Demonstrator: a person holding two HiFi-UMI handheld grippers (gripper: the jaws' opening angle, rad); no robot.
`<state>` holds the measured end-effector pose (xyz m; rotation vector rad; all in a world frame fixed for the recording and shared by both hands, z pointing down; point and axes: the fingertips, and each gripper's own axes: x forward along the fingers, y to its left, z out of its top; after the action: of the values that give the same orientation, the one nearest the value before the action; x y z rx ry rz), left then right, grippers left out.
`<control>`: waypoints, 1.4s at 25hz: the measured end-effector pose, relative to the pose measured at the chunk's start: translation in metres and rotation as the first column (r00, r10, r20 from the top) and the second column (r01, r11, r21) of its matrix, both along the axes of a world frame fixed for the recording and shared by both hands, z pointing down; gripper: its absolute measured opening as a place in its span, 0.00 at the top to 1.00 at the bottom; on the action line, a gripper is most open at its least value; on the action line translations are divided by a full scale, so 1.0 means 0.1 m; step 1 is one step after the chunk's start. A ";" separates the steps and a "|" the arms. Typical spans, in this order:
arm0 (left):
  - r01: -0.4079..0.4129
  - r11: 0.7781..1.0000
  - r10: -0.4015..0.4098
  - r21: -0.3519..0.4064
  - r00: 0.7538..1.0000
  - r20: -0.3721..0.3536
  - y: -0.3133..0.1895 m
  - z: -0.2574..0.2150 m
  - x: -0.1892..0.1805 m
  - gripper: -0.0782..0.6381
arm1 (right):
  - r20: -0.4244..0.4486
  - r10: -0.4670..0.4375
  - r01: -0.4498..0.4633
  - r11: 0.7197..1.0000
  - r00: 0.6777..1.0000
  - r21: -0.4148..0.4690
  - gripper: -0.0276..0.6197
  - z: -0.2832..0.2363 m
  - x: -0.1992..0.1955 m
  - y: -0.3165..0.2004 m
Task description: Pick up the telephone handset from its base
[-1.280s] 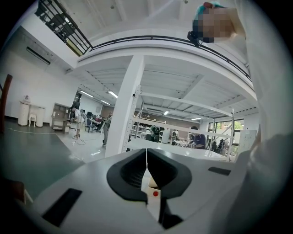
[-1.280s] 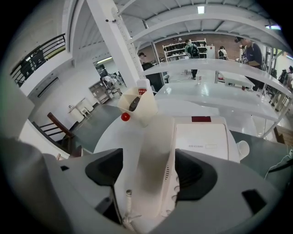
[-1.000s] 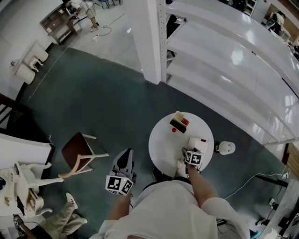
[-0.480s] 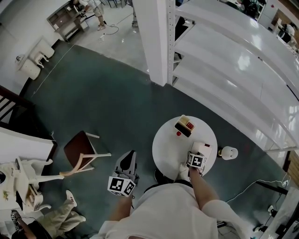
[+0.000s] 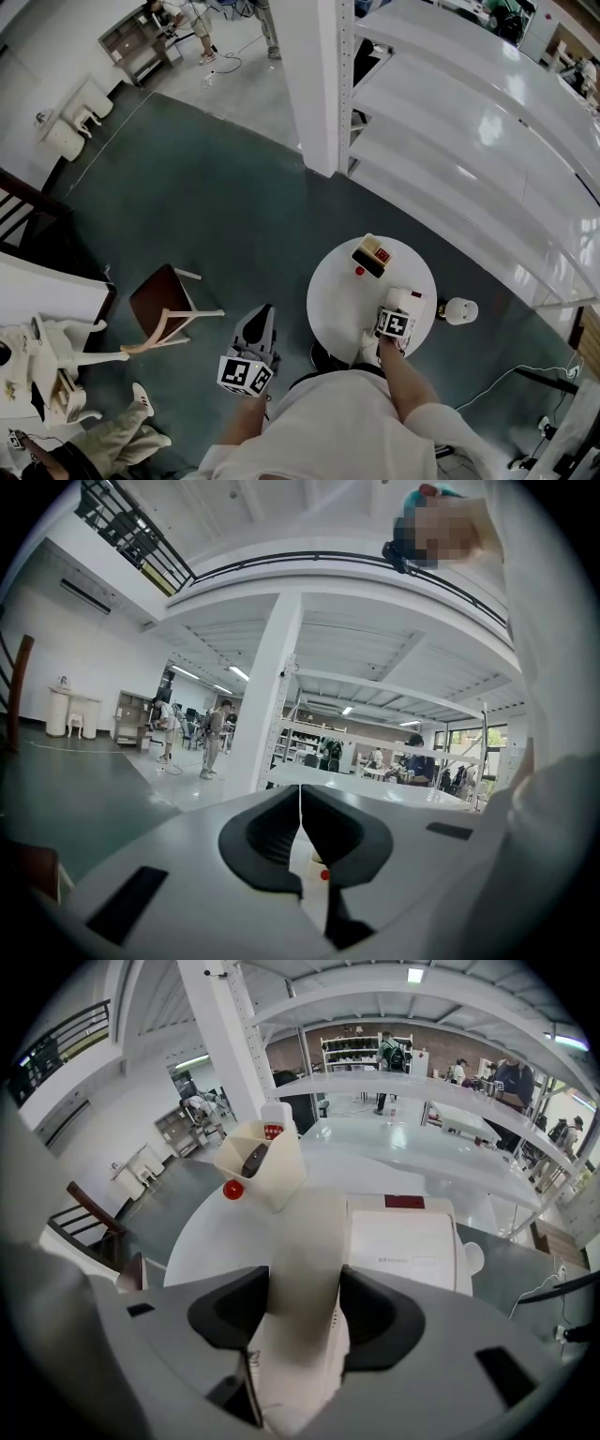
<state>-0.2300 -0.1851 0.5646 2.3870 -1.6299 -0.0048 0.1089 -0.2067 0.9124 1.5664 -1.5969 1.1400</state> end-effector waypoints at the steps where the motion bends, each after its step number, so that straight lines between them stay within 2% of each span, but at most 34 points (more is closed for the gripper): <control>1: 0.002 1.000 -0.002 0.000 1.000 0.000 0.01 0.00 0.00 0.86 | -0.001 -0.003 0.003 1.000 1.000 0.004 0.58 -0.01 0.00 0.00; 16: -0.023 0.999 0.024 0.021 1.000 -0.005 0.13 -0.05 0.11 0.86 | 0.017 -0.050 0.048 0.994 0.999 0.101 0.59 -0.28 -0.06 0.10; 24: -0.049 0.998 0.049 0.044 0.999 -0.006 0.19 -0.08 0.23 0.86 | 0.088 -0.054 0.035 0.979 0.995 0.200 0.59 -0.60 -0.02 0.20; 31: -0.066 0.996 0.067 0.061 0.998 -0.011 0.23 -0.11 0.36 0.86 | 0.160 -0.118 0.057 0.938 0.980 0.341 0.59 -1.06 -0.11 0.23; 35: -0.068 0.996 0.070 0.064 0.997 -0.015 0.25 -0.10 0.41 0.86 | 0.193 -0.196 0.087 0.882 0.961 0.464 0.59 -1.46 -0.20 0.21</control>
<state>-0.1885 -0.1601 0.5541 2.4826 -1.5614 -0.0658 0.0890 -0.1853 0.7661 1.5988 -2.2257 0.9413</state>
